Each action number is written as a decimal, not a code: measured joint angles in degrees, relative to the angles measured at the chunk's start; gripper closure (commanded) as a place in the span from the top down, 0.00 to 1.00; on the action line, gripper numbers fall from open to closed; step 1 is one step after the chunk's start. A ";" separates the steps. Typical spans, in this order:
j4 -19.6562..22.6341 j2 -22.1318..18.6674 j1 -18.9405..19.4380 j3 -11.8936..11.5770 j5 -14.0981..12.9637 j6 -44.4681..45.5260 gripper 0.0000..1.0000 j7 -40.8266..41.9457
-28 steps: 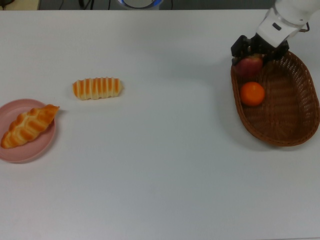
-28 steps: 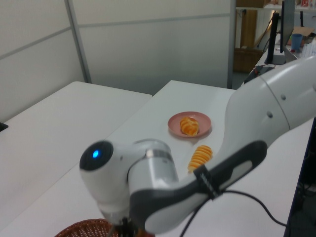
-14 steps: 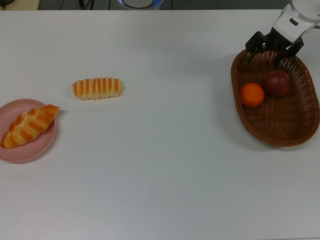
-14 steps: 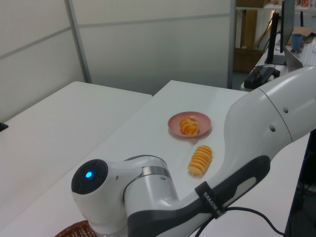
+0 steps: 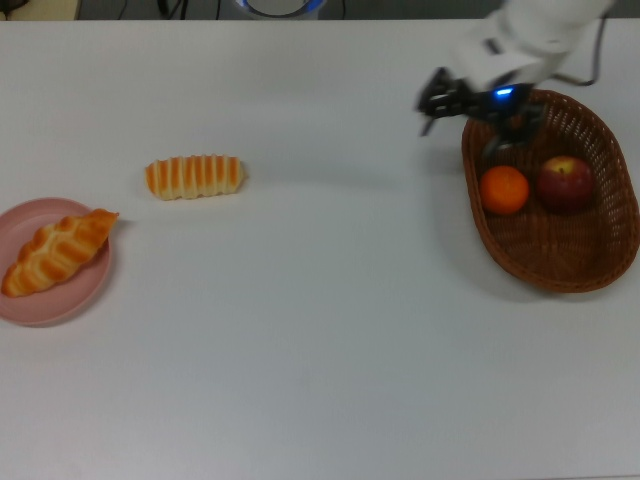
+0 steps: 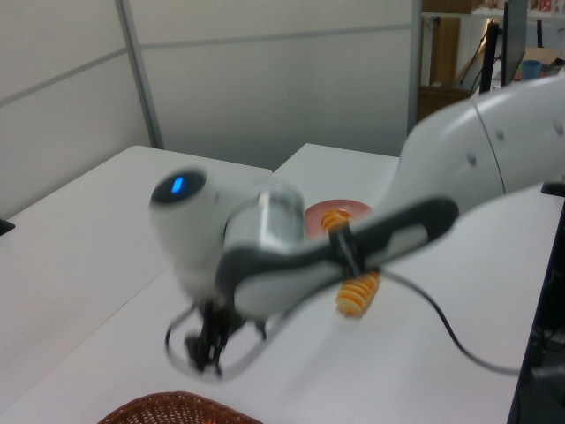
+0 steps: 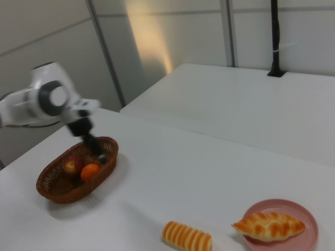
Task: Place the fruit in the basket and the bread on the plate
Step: 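Move the gripper to the striped bread roll and grasp it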
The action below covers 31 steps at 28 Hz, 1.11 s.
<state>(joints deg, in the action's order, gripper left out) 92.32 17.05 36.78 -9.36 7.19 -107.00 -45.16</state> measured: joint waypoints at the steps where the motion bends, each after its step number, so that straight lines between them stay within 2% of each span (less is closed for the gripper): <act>1: 0.05 -0.37 -2.26 -0.04 -0.21 0.16 1.00 0.21; 2: 0.16 -0.75 -5.35 -0.06 -0.51 0.28 1.00 0.81; 7: 1.60 -0.88 -15.16 -0.13 -1.03 0.32 1.00 2.31; 12: 4.52 -0.95 -21.68 -0.13 -1.26 -1.03 1.00 2.23; 15: 7.74 -1.80 -24.08 -0.16 -1.90 -5.61 1.00 -0.15; 18: 13.02 -4.07 -25.34 -0.18 -2.04 -11.65 1.00 -4.34; 23: 18.62 -7.06 -25.92 -0.49 -2.04 -13.66 1.00 -9.55; 31: 23.28 -7.79 -30.32 -1.09 -4.18 -18.36 1.00 -11.03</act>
<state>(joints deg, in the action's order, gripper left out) 115.60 9.26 6.46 -10.44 3.01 -125.36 -56.19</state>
